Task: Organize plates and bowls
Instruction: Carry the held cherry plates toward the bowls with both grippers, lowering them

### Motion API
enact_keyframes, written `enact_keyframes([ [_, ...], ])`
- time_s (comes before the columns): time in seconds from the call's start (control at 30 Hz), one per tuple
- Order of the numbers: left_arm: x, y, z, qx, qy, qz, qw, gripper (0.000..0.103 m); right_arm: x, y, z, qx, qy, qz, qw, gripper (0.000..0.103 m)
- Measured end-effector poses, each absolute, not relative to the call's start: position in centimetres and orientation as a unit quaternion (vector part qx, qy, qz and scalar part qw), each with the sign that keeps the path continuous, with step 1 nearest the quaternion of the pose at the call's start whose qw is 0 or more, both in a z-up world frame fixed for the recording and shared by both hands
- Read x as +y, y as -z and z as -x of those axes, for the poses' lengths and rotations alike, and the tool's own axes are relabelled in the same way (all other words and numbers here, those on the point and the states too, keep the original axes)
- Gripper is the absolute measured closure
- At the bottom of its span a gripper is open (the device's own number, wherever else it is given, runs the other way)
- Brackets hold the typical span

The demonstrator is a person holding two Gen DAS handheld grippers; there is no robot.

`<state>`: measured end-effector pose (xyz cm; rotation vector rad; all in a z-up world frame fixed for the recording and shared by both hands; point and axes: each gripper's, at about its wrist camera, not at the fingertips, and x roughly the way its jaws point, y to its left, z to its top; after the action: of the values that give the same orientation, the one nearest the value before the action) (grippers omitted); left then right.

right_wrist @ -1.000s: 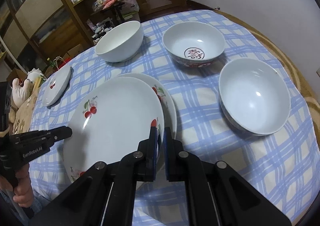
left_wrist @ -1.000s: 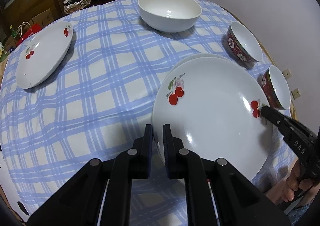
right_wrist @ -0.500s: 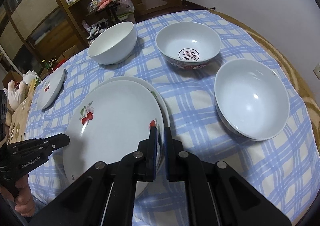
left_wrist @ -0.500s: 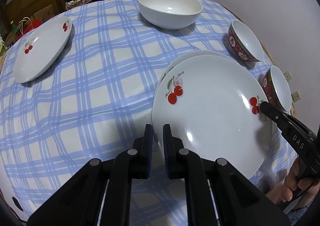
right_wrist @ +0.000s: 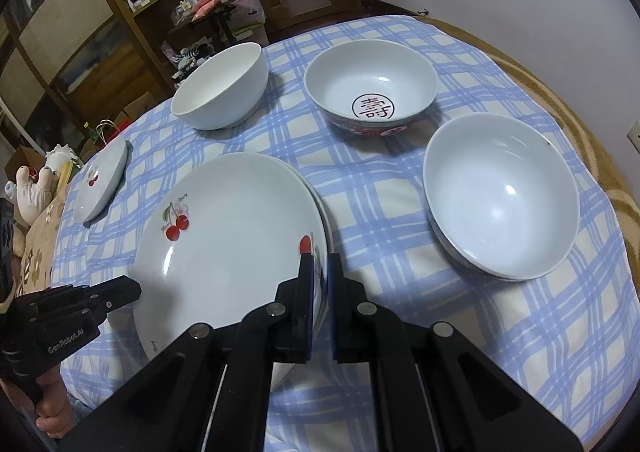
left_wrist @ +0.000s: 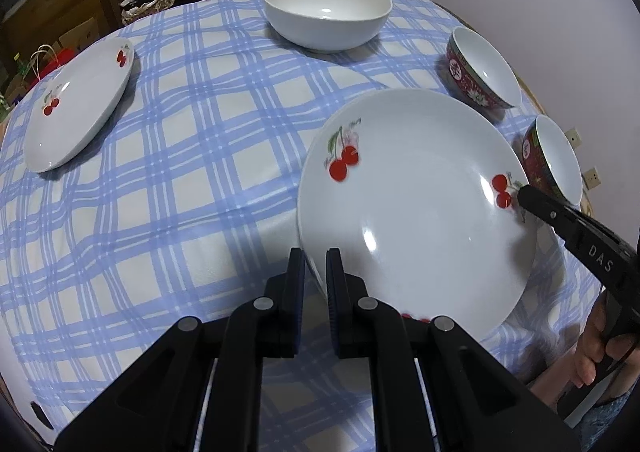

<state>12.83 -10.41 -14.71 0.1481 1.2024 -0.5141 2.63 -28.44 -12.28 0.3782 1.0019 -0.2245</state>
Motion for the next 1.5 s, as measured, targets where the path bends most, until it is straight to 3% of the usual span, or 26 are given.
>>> enact_keyframes([
  [0.57,-10.1,14.6,-13.2,0.563,0.229,-0.058,0.792,0.088,-28.7,12.4,-2.3,0.471,0.113,-0.191,0.854,0.095],
  [1.5,-9.3,13.5,-13.3,0.556,0.224,-0.063,0.798,0.088,-28.0,12.8,-2.4,0.477,0.124,-0.166,0.854,0.095],
])
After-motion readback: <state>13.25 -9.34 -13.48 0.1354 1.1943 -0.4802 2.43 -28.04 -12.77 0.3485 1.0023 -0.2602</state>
